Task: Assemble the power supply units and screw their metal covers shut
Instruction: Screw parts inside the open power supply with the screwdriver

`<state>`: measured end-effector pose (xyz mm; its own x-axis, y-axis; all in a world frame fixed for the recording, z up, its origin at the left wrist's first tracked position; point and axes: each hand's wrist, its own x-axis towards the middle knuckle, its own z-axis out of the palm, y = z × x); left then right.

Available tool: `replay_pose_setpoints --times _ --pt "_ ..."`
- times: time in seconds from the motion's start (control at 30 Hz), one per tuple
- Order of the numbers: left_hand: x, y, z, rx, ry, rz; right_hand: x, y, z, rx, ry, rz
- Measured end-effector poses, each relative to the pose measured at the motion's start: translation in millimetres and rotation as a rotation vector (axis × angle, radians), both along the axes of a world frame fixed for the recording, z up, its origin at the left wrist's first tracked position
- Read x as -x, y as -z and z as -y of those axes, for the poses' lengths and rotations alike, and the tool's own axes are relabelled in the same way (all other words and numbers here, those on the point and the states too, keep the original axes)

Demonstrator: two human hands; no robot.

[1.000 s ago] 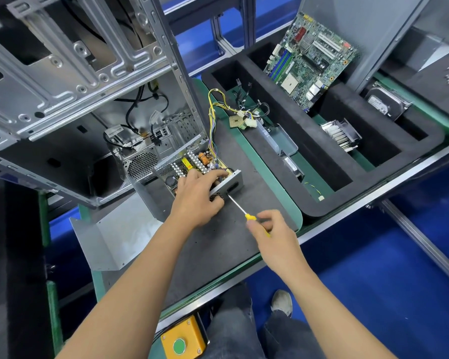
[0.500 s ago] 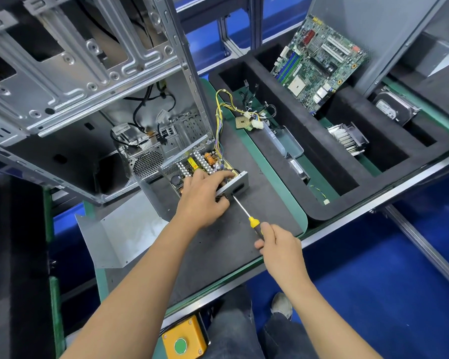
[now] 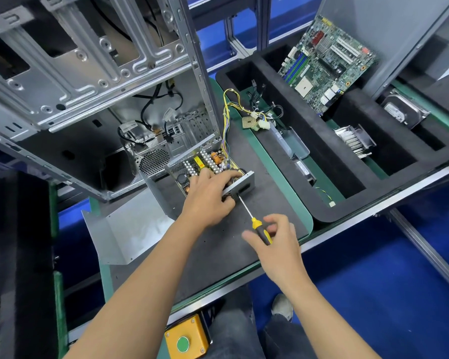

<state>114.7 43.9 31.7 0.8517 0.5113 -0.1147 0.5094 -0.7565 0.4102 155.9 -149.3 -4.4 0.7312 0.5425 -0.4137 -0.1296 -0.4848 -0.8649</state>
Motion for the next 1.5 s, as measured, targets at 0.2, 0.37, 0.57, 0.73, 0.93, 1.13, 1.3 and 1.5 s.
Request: replay_pose_setpoints --times 0.2,0.37,0.57,0.73,0.93,1.13,1.3,1.5 --pt "1.1 -0.7 0.9 0.014 -0.003 -0.012 -8.1 -1.9 3.4 0.010 0.101 0.012" --pt "0.4 1.7 -0.8 0.018 -0.013 -0.015 -15.5 -0.9 5.8 0.025 0.005 0.020" --pt "0.9 -0.1 0.4 -0.005 0.007 0.008 -17.8 1.5 9.3 0.011 0.061 0.026" --pt "1.4 0.3 -0.3 -0.002 0.008 0.010 -14.3 -1.7 6.5 0.090 -0.129 0.155" --pt "0.9 4.3 -0.4 0.018 -0.001 0.014 -17.6 -1.9 1.2 0.038 -0.139 -0.059" --pt "7.7 -7.2 3.7 0.019 0.066 0.143 -30.1 -8.1 10.6 0.123 -0.242 0.092" --pt "55.5 -25.9 1.3 0.156 -0.340 0.714 -38.9 -7.3 32.0 0.185 -0.109 0.244" --pt "180.1 -2.9 14.4 0.157 -0.759 0.677 -27.8 -5.8 16.5 0.146 -0.177 0.361"
